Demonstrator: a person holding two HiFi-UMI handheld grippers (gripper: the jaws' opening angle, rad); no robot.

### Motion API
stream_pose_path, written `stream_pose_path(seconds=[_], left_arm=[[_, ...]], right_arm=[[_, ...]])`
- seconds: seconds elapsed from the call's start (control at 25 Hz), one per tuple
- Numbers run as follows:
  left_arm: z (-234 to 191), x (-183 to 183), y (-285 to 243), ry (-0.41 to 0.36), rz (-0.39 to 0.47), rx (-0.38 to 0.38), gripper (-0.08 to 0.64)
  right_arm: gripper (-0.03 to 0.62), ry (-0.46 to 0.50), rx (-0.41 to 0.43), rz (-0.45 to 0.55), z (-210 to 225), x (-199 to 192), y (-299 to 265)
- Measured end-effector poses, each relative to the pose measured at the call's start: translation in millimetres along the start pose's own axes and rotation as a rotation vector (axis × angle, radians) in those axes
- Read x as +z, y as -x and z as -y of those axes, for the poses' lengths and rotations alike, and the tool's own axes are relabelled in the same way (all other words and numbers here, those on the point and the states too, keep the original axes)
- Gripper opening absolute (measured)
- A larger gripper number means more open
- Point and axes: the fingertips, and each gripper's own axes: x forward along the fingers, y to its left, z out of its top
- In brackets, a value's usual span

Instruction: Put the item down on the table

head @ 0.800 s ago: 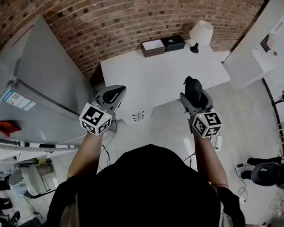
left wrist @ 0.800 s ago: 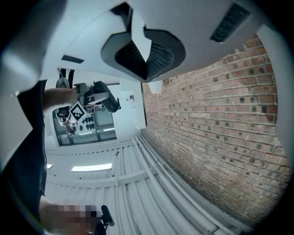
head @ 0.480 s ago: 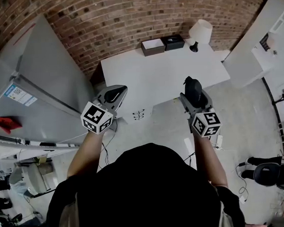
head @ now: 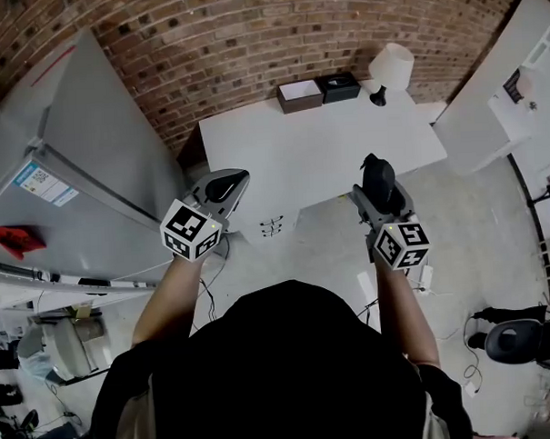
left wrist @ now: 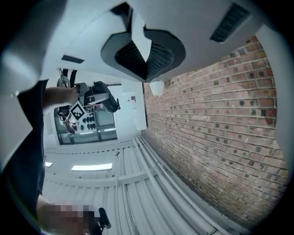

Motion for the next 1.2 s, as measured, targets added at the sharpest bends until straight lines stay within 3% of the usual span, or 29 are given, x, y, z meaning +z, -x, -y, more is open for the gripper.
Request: stream_pose_path(seconds=[1.2], left_arm=[[-15, -14, 44, 0.019, -0.006, 0.006, 0.015]], right_arm=[[0.347, -0.067, 0.003, -0.008, -40, -1, 4]])
